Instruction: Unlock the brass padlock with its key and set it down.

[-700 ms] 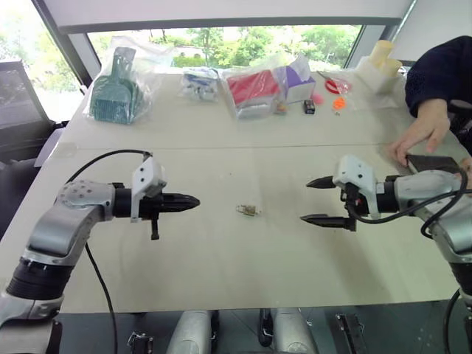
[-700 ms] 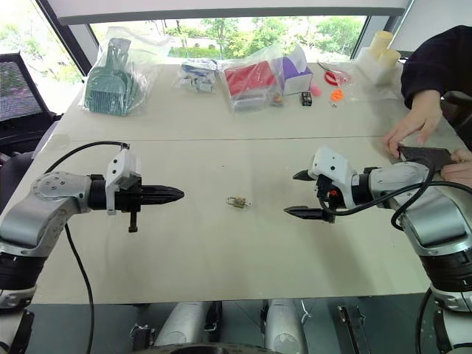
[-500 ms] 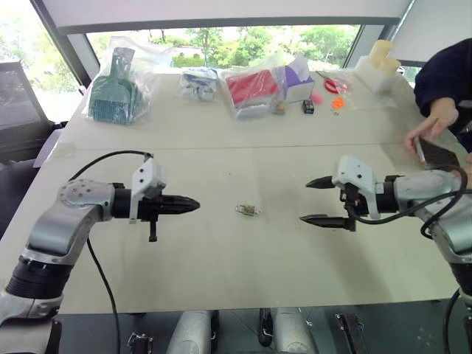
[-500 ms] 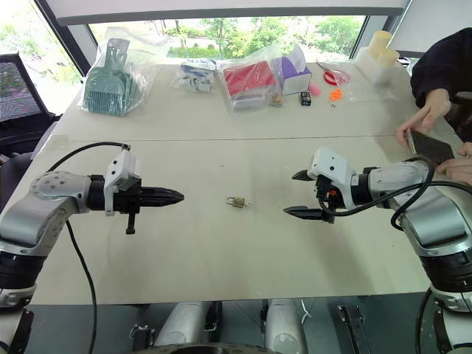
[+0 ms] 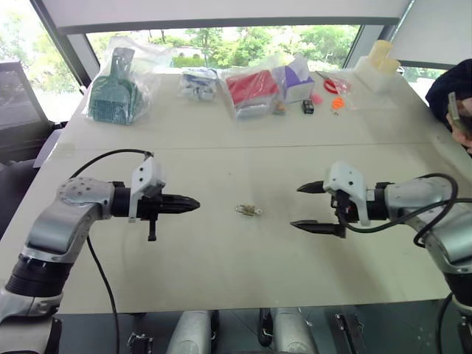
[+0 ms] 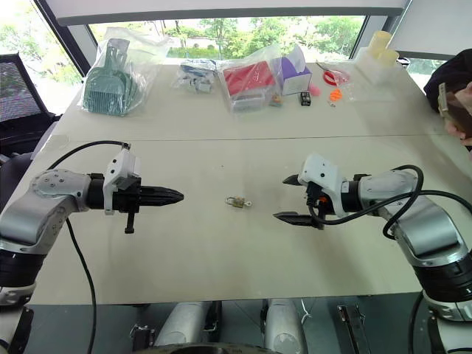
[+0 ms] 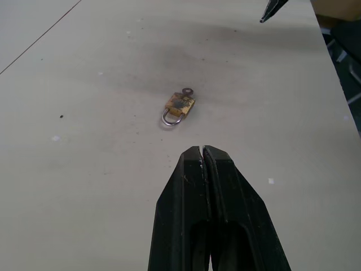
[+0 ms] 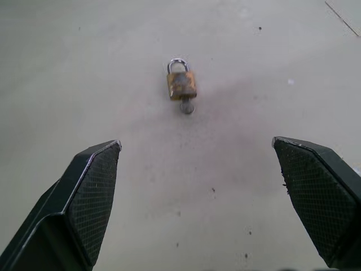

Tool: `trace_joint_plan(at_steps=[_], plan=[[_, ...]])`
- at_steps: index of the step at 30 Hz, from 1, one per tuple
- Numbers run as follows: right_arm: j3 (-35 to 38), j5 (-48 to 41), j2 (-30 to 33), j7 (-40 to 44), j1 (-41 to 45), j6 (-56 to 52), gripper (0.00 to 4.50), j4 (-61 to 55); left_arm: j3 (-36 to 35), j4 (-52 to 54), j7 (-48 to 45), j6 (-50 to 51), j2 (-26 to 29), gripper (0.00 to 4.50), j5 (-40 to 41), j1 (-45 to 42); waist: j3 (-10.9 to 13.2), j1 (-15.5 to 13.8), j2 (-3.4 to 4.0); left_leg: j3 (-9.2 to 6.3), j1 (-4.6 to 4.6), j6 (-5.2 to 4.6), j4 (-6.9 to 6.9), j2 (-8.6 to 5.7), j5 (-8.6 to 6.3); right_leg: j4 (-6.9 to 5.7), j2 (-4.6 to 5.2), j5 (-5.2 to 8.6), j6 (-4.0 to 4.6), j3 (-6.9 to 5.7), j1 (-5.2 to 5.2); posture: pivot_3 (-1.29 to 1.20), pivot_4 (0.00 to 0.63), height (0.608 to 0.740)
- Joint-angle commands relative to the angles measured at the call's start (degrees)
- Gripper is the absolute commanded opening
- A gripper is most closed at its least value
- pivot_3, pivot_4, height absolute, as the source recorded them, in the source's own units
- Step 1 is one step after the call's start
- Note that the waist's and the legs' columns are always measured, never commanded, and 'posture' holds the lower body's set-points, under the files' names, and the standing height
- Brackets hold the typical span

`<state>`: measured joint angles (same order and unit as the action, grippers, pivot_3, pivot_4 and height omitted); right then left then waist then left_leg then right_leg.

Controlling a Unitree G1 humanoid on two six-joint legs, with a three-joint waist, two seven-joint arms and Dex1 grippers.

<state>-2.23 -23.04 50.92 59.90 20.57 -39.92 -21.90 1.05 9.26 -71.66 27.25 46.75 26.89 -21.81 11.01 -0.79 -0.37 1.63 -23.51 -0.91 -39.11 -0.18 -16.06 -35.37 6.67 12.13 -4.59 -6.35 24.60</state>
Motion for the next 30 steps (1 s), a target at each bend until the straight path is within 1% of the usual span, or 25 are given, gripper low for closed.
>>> trace_joint_plan(at_steps=[1, 6, 8, 13, 17, 20, 25, 30], plan=[[-0.6, -1.0, -1.5, -1.8, 0.2, -0.5, 4.47, -3.5, -1.2, -0.3, -1.1, -1.2, 1.6, 0.0, 0.0, 0.0, 0.0, 0.0, 0.0, 0.0, 0.0, 0.0, 0.0, 0.0, 0.0, 0.0, 0.0, 0.0, 0.0, 0.0, 0.0, 0.0, 0.15, 0.74], [-3.0, -1.3, -3.8, -3.1, 0.5, -1.5, 4.47, -4.7, -1.6, -0.9, -1.3, -2.2, 1.8, 0.0, -0.3, 0.0, 0.0, -0.1, 0.0, 0.0, 0.0, 0.0, -0.01, -0.01, 0.0, -0.01, 0.0, 0.0, 0.0, 0.0, 0.0, 0.0, 0.15, 0.74], [-3.7, -2.8, -6.9, -3.8, 1.5, -2.7, 4.47, -2.4, -1.1, -0.9, -0.9, -2.0, 1.2, 0.0, -0.2, -0.7, 0.0, 0.0, -0.02, 0.0, 0.0, 0.0, -0.01, -0.01, 0.0, -0.01, 0.0, 0.0, 0.0, 0.0, -0.01, 0.0, 0.15, 0.74], [-9.0, 0.7, -11.4, -3.9, 6.0, -0.3, 4.47, 4.3, 0.0, -1.8, -0.5, -2.9, 0.5, 0.0, -1.3, -1.3, 0.0, 0.1, -0.01, 0.0, 0.02, 0.0, -0.02, -0.01, 0.0, -0.05, -0.01, -0.01, 0.0, 0.0, -0.01, 0.0, 0.15, 0.74], [-12.9, 4.9, -14.9, -4.4, 9.1, 3.8, 4.47, 11.4, 0.7, 1.2, 1.3, -2.4, -0.3, 0.0, -1.8, 0.3, 0.0, 0.2, 0.0, 0.0, 0.02, 0.0, -0.02, -0.01, 0.0, -0.09, -0.04, -0.01, -0.01, 0.0, -0.01, 0.0, 0.15, 0.74], [-14.5, 6.7, -17.1, -3.6, 10.9, 6.7, 4.47, 17.1, -0.3, 2.1, 2.5, -1.8, -0.4, 0.0, -1.4, 0.5, 0.0, 0.0, -0.01, 0.01, 0.02, 0.0, -0.02, -0.02, 0.0, -0.09, -0.03, -0.01, -0.01, 0.0, -0.01, 0.0, 0.15, 0.74], [-17.8, 10.5, -19.4, -2.3, 11.9, 11.6, 4.47, 22.7, -1.0, 1.7, 4.0, -3.0, -0.4, 0.0, -2.1, 0.5, 0.0, 0.1, -0.01, 0.0, 0.03, 0.0, -0.05, -0.02, 0.01, -0.12, -0.03, -0.02, -0.02, 0.01, -0.02, 0.0, 0.15, 0.74], [-18.8, 13.1, -21.5, -2.8, 12.0, 13.8, 4.47, 25.8, -1.8, 2.5, 5.6, -4.7, -0.2, 0.0, -3.1, 1.5, 0.0, 0.3, -0.01, 0.01, 0.05, 0.0, -0.04, -0.01, 0.01, -0.16, -0.04, -0.02, -0.02, 0.01, -0.02, 0.0, 0.15, 0.74]])
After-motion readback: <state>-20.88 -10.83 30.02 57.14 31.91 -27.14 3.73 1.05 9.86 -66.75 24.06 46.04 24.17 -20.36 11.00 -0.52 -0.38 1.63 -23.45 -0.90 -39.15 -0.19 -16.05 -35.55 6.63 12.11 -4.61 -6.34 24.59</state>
